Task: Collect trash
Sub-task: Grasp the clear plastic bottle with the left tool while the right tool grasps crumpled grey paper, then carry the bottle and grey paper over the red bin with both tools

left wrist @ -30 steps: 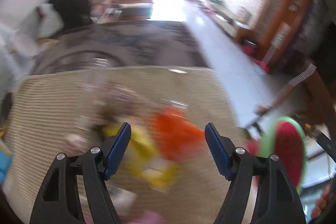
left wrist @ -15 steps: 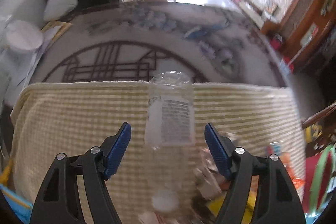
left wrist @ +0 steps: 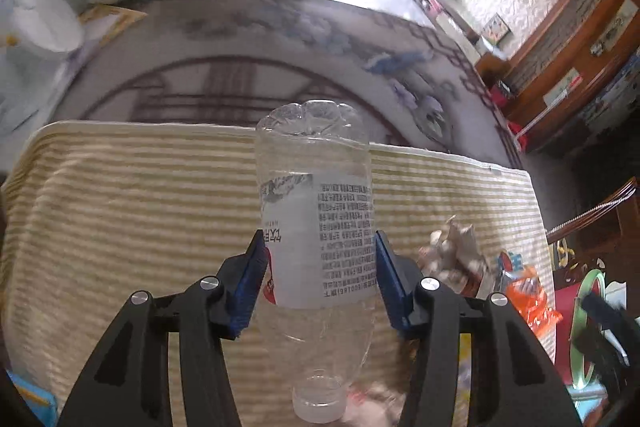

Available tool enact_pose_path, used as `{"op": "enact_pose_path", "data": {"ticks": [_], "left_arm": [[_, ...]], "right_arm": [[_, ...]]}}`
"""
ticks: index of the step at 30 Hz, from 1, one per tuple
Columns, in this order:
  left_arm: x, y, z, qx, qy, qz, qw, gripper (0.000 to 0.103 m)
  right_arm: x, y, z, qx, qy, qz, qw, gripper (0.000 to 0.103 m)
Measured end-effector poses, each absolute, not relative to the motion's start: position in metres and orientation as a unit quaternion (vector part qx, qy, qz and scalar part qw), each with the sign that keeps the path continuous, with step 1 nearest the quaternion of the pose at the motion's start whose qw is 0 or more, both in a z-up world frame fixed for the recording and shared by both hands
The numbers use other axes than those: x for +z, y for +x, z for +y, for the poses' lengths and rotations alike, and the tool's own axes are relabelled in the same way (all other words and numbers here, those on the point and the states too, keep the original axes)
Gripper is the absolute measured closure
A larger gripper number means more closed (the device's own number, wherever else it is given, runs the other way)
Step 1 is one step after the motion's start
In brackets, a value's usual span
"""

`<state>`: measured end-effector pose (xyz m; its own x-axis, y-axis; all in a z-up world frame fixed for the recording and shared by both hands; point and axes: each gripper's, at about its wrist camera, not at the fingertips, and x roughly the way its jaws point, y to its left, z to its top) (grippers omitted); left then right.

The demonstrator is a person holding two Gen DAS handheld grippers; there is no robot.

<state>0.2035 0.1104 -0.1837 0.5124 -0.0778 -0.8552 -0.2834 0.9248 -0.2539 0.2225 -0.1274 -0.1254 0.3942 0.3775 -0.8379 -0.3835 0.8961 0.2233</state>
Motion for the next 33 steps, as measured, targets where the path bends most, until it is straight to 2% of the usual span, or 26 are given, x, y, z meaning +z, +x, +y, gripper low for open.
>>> {"op": "enact_pose_path", "data": {"ticks": [3, 8, 10, 11, 12, 14, 25, 33], "left_arm": [[-0.171, 0.180, 0.129, 0.078, -0.195, 0.476, 0.854, 0.054], [-0.161, 0.154, 0.144, 0.095, -0.203, 0.461, 0.859, 0.054], [-0.158, 0.146, 0.145, 0.099, -0.201, 0.456, 0.861, 0.053], [-0.157, 0.144, 0.145, 0.098, -0.202, 0.455, 0.861, 0.053], [-0.156, 0.142, 0.145, 0.098, -0.204, 0.455, 0.861, 0.053], [-0.154, 0.139, 0.142, 0.095, -0.207, 0.453, 0.862, 0.053], [-0.111, 0.127, 0.095, 0.053, -0.182, 0.418, 0.888, 0.053], [-0.079, 0.111, 0.047, 0.020, -0.152, 0.391, 0.908, 0.053]], "right_arm": [[-0.146, 0.246, -0.096, 0.244, -0.017, 0.520, 0.818, 0.026], [-0.187, 0.269, -0.063, 0.251, -0.028, 0.562, 0.788, 0.025], [-0.199, 0.271, -0.055, 0.247, -0.042, 0.566, 0.785, 0.044], [-0.198, 0.270, -0.053, 0.246, -0.048, 0.562, 0.789, 0.048], [-0.196, 0.269, -0.052, 0.247, -0.049, 0.558, 0.791, 0.056], [-0.184, 0.264, -0.053, 0.258, -0.047, 0.549, 0.794, 0.058], [-0.075, 0.190, -0.114, 0.266, -0.023, 0.438, 0.858, 0.057], [-0.039, 0.150, -0.159, 0.233, -0.005, 0.389, 0.891, 0.057]]}}
